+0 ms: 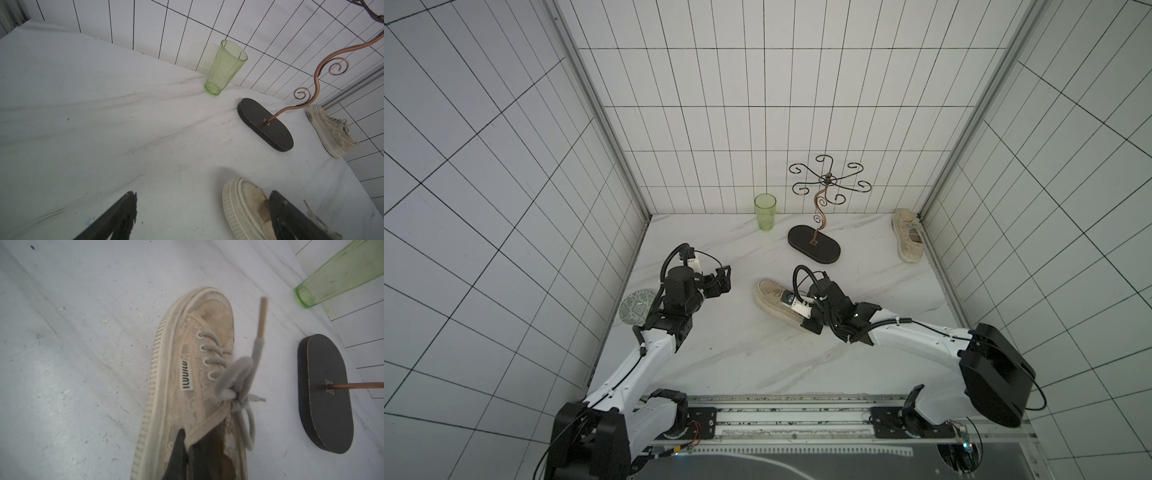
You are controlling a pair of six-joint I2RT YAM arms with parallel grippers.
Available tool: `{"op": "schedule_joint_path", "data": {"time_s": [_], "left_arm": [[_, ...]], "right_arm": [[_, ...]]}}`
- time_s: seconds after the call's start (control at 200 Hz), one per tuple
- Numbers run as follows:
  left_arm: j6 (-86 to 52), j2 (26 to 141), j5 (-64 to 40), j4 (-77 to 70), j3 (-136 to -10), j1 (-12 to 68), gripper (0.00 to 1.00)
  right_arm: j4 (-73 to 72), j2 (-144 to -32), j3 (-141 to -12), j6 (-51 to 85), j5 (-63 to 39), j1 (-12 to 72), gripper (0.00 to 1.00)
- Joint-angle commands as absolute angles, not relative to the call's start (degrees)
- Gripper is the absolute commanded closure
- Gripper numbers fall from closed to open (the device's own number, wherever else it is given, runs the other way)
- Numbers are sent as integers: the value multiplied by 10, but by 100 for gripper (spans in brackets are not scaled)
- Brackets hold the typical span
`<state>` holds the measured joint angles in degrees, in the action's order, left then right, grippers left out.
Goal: Remove the insole from the shoe
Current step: Move the shoe to the center of the board.
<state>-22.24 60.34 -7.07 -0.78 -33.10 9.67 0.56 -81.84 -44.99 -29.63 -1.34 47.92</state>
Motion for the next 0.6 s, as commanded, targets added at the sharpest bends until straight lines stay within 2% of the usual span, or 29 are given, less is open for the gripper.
{"op": "schedule_joint_path", "data": {"time_s": [0.0,0.11,0.285,0.56,0.595], "left_arm": [[-232,591,-83,-1,-321,102,2],[-235,592,-82,-1,-318,119,2],[-240,604,-87,-1,-320,141,2],[-230,604,-82,12,-327,150,6],[-226,603,-85,15,-330,150,7]], "right_arm": [[-70,-791,-393,-386,-74,484,100],[-88,-793,-374,-396,-83,484,100],[-89,-809,-369,-391,-82,484,90],[-87,-759,-367,-359,-87,484,40],[-82,-744,-367,-347,-87,484,30]]}}
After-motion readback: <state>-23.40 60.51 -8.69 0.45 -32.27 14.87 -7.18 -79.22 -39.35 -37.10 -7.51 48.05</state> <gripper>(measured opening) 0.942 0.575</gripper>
